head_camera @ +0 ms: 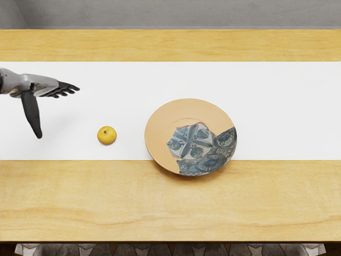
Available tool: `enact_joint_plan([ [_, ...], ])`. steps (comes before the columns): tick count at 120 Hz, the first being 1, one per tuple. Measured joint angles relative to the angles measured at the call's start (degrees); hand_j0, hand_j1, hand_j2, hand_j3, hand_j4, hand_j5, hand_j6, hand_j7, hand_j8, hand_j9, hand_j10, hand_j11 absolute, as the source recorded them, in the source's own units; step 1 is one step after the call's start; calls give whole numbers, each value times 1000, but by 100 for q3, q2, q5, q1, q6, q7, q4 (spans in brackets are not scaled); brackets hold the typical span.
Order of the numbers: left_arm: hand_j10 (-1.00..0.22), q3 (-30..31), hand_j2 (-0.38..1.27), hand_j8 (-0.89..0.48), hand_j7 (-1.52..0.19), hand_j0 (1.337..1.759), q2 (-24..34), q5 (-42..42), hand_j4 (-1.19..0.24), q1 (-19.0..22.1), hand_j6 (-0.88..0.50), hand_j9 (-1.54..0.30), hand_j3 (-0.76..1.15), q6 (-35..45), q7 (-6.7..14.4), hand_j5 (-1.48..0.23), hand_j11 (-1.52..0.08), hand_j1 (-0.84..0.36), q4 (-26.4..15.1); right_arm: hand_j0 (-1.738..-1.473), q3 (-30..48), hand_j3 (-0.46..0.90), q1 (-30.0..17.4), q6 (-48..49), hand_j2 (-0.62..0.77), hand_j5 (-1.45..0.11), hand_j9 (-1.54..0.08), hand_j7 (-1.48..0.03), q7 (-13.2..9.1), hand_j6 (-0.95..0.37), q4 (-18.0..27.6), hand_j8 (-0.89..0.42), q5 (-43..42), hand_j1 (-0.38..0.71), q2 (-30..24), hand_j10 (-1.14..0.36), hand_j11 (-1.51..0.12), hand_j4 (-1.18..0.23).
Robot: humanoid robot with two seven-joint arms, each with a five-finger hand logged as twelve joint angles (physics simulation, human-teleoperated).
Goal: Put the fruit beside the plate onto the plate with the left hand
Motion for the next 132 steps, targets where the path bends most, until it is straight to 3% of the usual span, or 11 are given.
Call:
enact_joint_plan([
  [25,-4,-10,1,-5,0,1658,-256,-43,-5,-19,-6,0,0,0,377,-1,0,349,-14,-1658,7,0,36,0,-5,-31,-31,-31,-2,-24,-11,-24,-7,-320,0,-24,-31,-24],
  [43,-3,-13,1,-5,0,1658,-683,-58,-4,-267,-5,0,0,0,1484,-1,0,349,-108,-1658,8,0,68,0,-5,-31,-31,-31,-2,-24,-9,-24,-8,-320,0,-24,-31,-24],
  [55,-3,-18,0,-4,0,1658,-881,-32,-3,-293,-4,0,0,0,2354,0,0,349,-289,-1658,9,0,76,0,-5,-31,-31,-31,0,-24,-8,-24,-8,-320,0,-24,-31,-24],
  [66,-3,-8,0,-4,0,1658,-846,458,-4,-249,-5,0,0,347,2769,-1,0,349,-897,-1658,9,0,79,0,-5,-31,-31,-31,1,-24,-11,-24,-8,-320,0,-24,-31,-24],
  [78,-3,-3,0,-4,0,1658,-953,1018,-4,-264,-5,0,0,843,2950,-1,0,349,-1369,-1658,8,0,81,0,-5,-31,-31,-31,1,-24,-14,-24,-8,-320,0,-24,-31,-24],
  [97,-3,15,1,-5,0,1658,-1065,1919,-4,-185,-5,0,0,1682,3038,-1,0,349,-1978,-1658,4,0,81,0,-5,-31,-31,-31,2,-24,-15,-24,-8,-320,0,-24,-31,-24],
  [132,-3,47,1,-4,0,1658,-1497,2246,-3,150,-4,0,0,2312,3061,-1,0,349,-2383,-1658,0,0,74,0,-5,-31,-31,-31,2,-24,-33,-24,-8,-320,0,-24,-31,-24],
])
